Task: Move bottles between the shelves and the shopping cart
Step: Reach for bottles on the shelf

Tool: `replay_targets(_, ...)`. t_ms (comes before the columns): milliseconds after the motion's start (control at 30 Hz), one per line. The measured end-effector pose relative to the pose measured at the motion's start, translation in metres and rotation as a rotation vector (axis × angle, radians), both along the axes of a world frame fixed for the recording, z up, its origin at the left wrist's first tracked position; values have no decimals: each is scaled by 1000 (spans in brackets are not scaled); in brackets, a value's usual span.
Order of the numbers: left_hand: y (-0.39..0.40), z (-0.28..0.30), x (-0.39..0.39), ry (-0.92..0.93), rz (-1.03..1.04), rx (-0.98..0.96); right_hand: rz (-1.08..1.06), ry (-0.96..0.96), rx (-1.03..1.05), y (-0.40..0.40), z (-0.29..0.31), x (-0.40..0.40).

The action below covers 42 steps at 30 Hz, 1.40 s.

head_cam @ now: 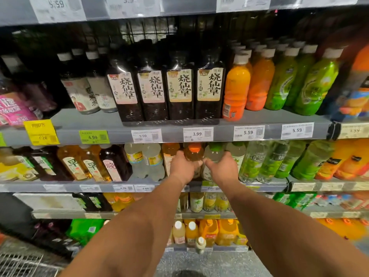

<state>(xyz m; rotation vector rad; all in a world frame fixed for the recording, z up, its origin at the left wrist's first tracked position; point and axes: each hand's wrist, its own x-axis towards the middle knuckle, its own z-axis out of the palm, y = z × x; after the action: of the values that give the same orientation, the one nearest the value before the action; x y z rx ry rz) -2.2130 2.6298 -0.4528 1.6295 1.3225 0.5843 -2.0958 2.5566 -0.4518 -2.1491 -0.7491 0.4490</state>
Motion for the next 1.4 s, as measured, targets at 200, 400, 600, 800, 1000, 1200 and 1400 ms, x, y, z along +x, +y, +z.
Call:
replay_targets(200,4,5,6,111,23,-5,-13,-18,-100,12,3,2)
replay_targets(400,-8,3,12,-71,159,-86,-60,100,-65,13,4,-1)
replay_targets(600,-4,12,10,-168,208,-266,-69,215,-27,4,12,-10)
replay_targets(800,-18,32,-4,-37,214,-256,42,160,-110,-25,33,-10)
replay_targets(1000,-51,46,-38,86,266,-223,270,-11,-263,-36,57,-17)
replay_targets(1200,-87,55,-125,121,400,-199,490,-7,-304,-42,71,-86)
replay_targets(1400,-125,67,-262,192,642,-153,704,-20,-284,-54,83,-220)
